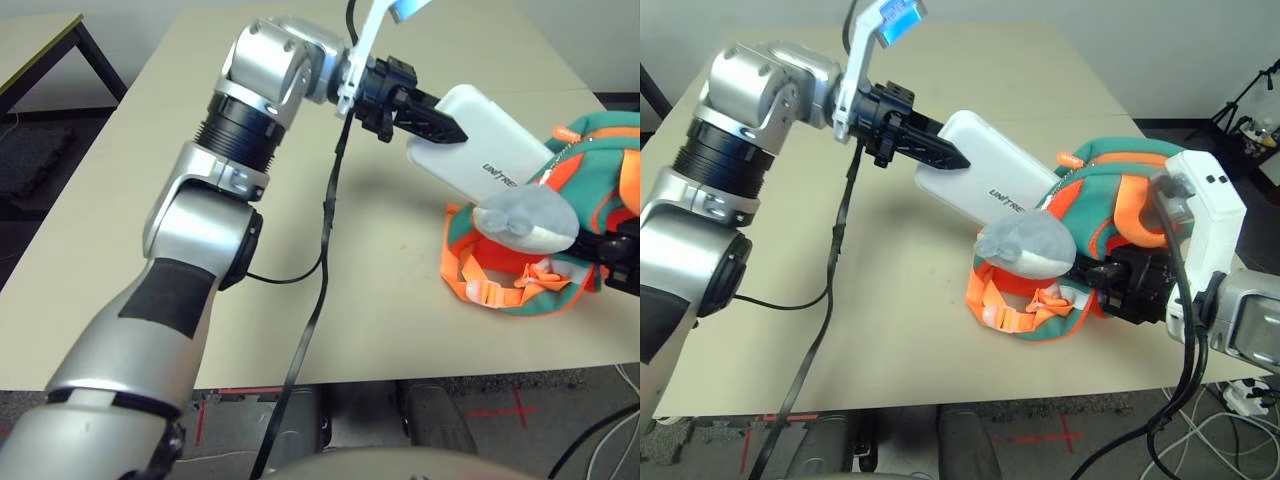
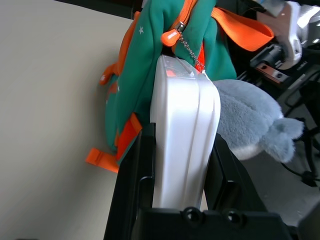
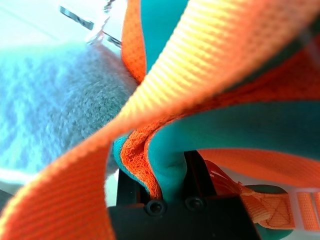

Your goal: Put the pencil case into the backpack and zip it.

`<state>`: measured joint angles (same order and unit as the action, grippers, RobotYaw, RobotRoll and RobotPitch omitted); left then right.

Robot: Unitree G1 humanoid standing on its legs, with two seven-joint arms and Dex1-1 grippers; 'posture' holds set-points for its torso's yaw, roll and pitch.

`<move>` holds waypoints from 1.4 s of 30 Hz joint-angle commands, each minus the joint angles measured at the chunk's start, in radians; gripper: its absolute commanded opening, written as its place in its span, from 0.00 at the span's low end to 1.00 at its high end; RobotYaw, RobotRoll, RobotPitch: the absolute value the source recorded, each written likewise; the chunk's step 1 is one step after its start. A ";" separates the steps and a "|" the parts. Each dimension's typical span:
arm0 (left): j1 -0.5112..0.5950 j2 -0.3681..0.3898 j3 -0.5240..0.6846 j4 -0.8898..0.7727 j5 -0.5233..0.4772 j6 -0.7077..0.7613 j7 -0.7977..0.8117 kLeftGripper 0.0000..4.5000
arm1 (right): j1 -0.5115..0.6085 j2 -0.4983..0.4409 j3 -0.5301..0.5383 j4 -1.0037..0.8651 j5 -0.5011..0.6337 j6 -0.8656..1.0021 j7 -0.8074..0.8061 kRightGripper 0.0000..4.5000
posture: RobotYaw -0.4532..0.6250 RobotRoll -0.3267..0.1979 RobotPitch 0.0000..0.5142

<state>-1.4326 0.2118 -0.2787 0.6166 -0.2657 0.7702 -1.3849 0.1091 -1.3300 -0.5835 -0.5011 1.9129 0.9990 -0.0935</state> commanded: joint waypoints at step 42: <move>0.061 0.029 0.115 -0.160 -0.023 0.063 0.144 0.88 | -0.355 0.051 0.282 0.152 -0.174 0.086 0.153 0.04 | 0.39 0.62 0.30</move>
<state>-1.3856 0.2382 -0.1647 0.4860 -0.2757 0.8024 -1.2513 -0.2371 -1.2712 -0.3261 -0.3472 1.7481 1.0650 0.0414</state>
